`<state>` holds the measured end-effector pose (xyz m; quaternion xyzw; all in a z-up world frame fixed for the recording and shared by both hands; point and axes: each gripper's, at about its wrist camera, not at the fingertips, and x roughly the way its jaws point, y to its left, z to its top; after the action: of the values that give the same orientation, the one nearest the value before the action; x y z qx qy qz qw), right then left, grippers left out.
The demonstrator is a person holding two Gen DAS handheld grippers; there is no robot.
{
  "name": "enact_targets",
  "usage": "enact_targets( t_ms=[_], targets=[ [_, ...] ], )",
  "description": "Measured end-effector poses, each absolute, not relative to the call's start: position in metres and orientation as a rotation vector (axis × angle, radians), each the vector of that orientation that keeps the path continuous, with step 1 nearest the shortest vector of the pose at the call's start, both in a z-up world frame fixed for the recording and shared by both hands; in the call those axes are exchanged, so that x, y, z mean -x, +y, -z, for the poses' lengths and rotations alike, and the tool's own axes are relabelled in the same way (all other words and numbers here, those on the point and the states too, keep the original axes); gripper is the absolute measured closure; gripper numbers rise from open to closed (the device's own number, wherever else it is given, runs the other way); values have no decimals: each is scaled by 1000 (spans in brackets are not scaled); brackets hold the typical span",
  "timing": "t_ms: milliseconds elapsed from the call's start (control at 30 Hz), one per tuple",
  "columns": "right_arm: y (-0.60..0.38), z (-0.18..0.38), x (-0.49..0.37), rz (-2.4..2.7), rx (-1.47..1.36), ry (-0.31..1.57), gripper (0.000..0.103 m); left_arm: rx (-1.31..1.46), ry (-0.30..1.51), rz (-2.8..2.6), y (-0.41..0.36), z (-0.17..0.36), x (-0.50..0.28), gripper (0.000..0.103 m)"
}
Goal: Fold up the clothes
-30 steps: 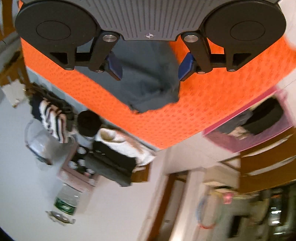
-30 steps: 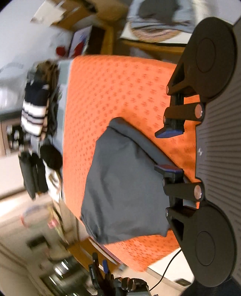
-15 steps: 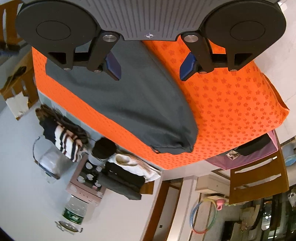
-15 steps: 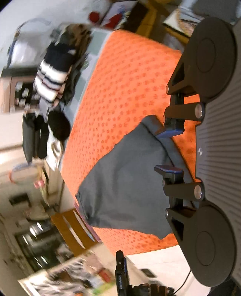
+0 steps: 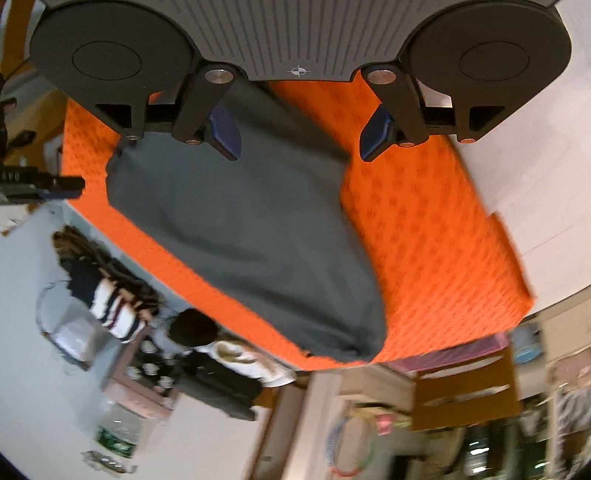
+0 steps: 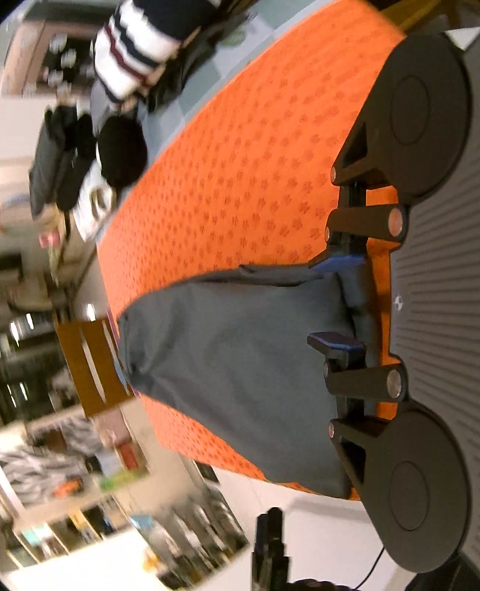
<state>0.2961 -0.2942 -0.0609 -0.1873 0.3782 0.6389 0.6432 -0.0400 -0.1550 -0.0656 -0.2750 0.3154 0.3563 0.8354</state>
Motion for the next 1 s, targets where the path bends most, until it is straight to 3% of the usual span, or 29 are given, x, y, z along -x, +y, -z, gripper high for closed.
enact_targets(
  t_ms=[500, 567, 700, 767, 800, 867, 900, 1000],
  targets=[
    [-278, 69, -323, -1676, 588, 899, 62, 639, 666, -852, -231, 91, 4, 30],
    [-272, 74, -329, -1719, 616, 892, 62, 625, 669, -885, -234, 95, 0, 38],
    [-256, 79, -335, -1864, 669, 877, 65, 651, 668, -920, -233, 102, -9, 65],
    [-249, 81, -333, -1930, 701, 849, 67, 646, 674, -955, -234, 105, -17, 72],
    [-245, 82, -332, -1963, 716, 842, 74, 639, 671, -975, -235, 105, -21, 78],
    [-237, 84, -332, -2015, 743, 860, 99, 622, 644, -1022, -240, 102, -26, 86],
    [-235, 83, -332, -2038, 754, 861, 99, 610, 633, -1037, -243, 99, -28, 92],
    [-238, 68, -342, -2099, 728, 813, 99, 584, 600, -1068, -250, 85, -29, 92]
  ],
)
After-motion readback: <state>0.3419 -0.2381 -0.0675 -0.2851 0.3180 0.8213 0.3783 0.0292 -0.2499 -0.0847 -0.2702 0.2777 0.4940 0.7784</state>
